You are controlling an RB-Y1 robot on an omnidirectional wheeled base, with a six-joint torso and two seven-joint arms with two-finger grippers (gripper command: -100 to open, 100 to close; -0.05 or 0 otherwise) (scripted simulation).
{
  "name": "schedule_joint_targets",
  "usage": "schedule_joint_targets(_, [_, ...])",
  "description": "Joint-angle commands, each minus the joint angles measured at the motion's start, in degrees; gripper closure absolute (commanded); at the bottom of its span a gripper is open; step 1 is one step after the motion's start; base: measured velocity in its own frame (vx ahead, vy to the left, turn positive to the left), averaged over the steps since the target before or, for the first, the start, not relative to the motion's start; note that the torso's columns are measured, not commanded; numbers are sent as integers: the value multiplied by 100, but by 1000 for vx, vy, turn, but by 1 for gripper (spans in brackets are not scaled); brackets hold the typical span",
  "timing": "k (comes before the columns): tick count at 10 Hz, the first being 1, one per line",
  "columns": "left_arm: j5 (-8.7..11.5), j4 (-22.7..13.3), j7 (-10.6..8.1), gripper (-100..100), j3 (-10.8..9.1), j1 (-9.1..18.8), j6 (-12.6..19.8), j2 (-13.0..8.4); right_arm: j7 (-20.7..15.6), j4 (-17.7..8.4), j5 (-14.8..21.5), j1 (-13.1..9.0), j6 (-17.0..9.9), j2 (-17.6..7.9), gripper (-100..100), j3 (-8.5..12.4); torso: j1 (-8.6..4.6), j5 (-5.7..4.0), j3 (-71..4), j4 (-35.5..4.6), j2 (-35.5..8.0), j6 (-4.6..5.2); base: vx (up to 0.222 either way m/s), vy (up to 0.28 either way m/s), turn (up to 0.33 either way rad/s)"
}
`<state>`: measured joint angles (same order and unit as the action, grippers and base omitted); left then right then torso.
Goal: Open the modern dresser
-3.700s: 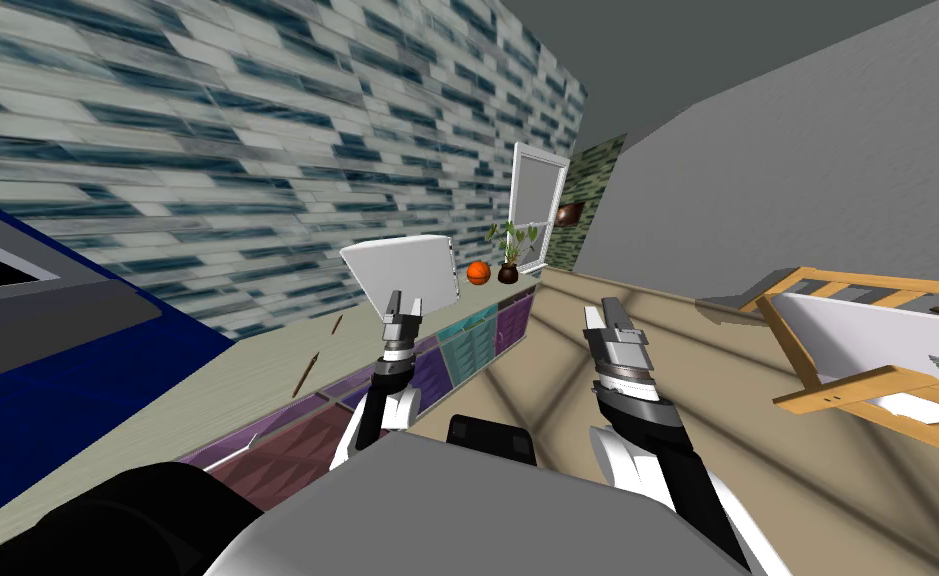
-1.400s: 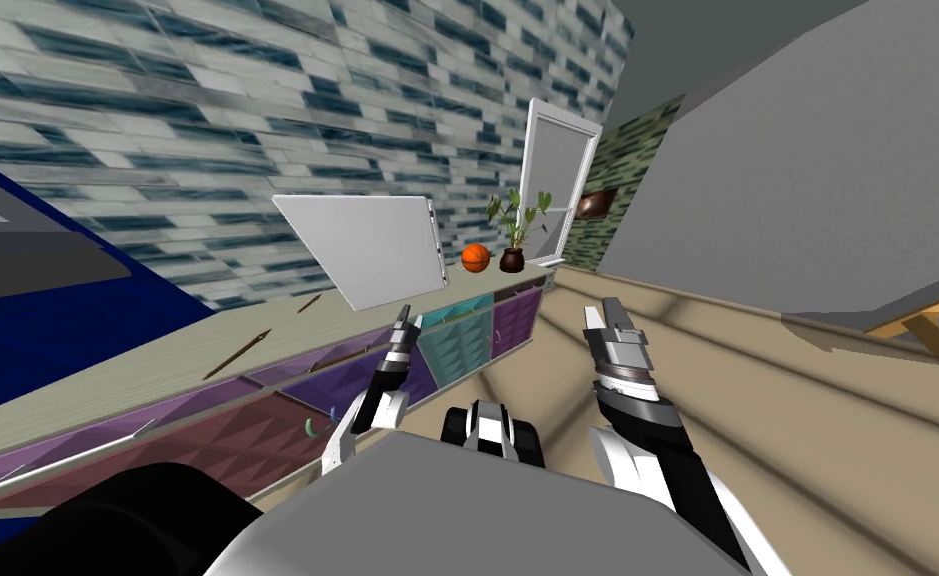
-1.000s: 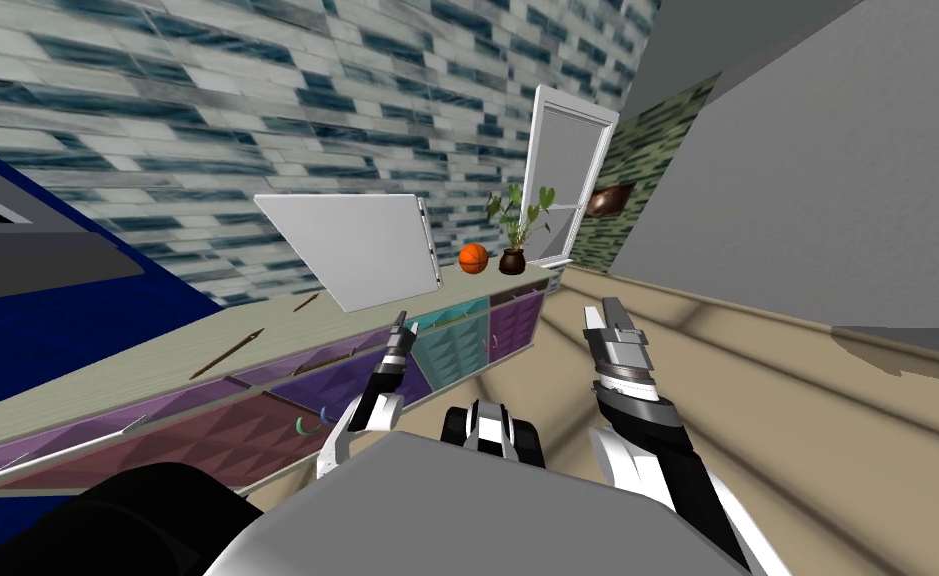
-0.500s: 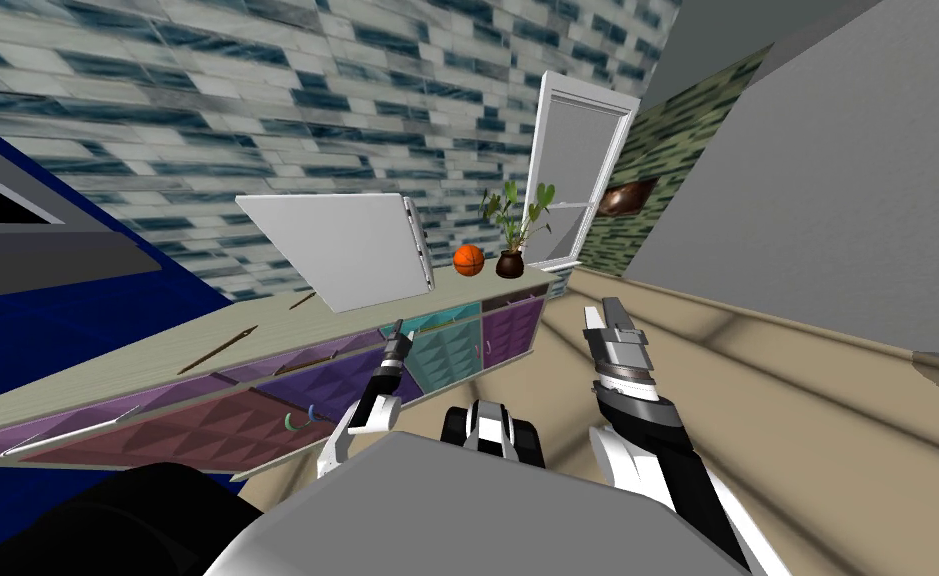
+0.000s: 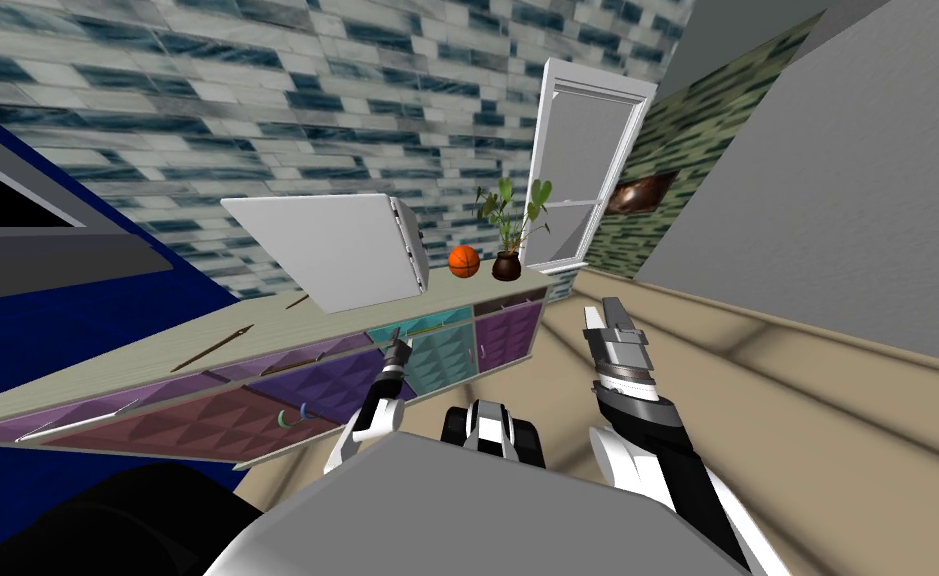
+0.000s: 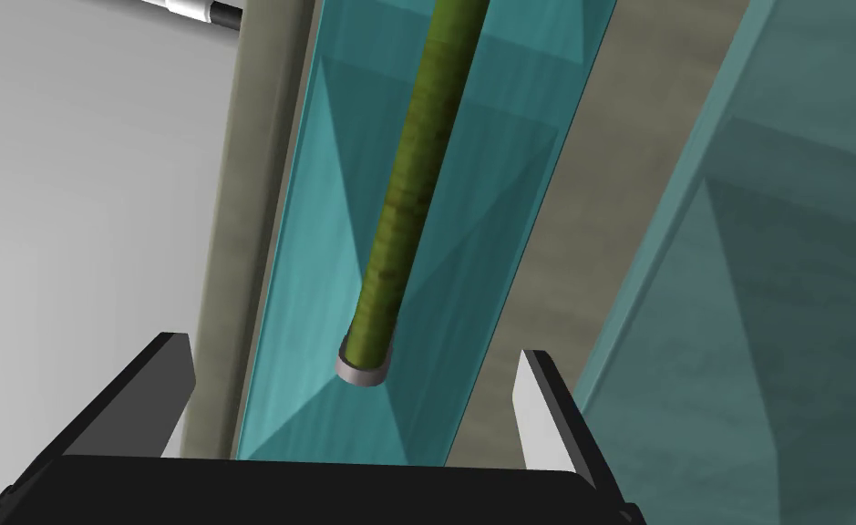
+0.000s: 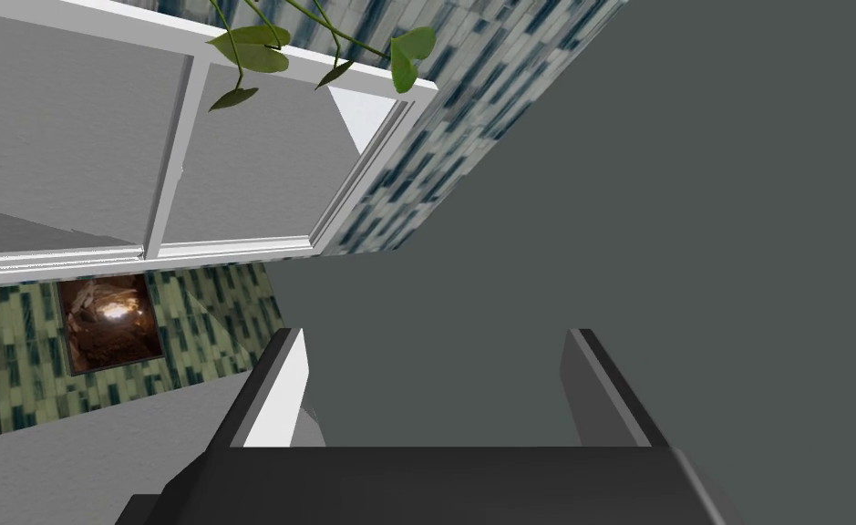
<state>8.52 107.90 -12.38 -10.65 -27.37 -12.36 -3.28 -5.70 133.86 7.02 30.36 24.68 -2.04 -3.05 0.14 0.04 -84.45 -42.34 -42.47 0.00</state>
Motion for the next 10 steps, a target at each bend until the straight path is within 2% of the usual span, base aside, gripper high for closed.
schedule_joint_targets(1, [37, -75, 4, -100, -34, -3, 49, 405, 0, 0, 0, 0, 0, 0, 0, 0, -4, -2, -4, 2, 7, 1, 16, -39, 24])
schedule_joint_targets(2, [44, -86, 3, -100, -40, -2, 55, 490, 0, 0, 0, 0, 0, 0, 0, 0, -8, -3, -9, 4, 14, 1, 15, -28, 16])
schedule_joint_targets(3, [35, -82, 7, -100, -33, 2, 48, 431, 0, 0, 0, 0, 0, 0, 0, 0, -9, -3, -12, 6, 19, 1, 6, -12, 3])
schedule_joint_targets(4, [57, -251, 86, -100, -304, 288, 146, 471, 0, 0, 0, 0, 0, -1, 0, 0, -6, -3, -12, 5, 18, 1, -38, -2, -242])
schedule_joint_targets(10, [119, -748, 322, -100, -1119, 1178, 442, 558, 0, 0, 0, -2, 0, -1, 0, 0, -11, -3, -17, 8, 26, 0, -88, 0, -163])
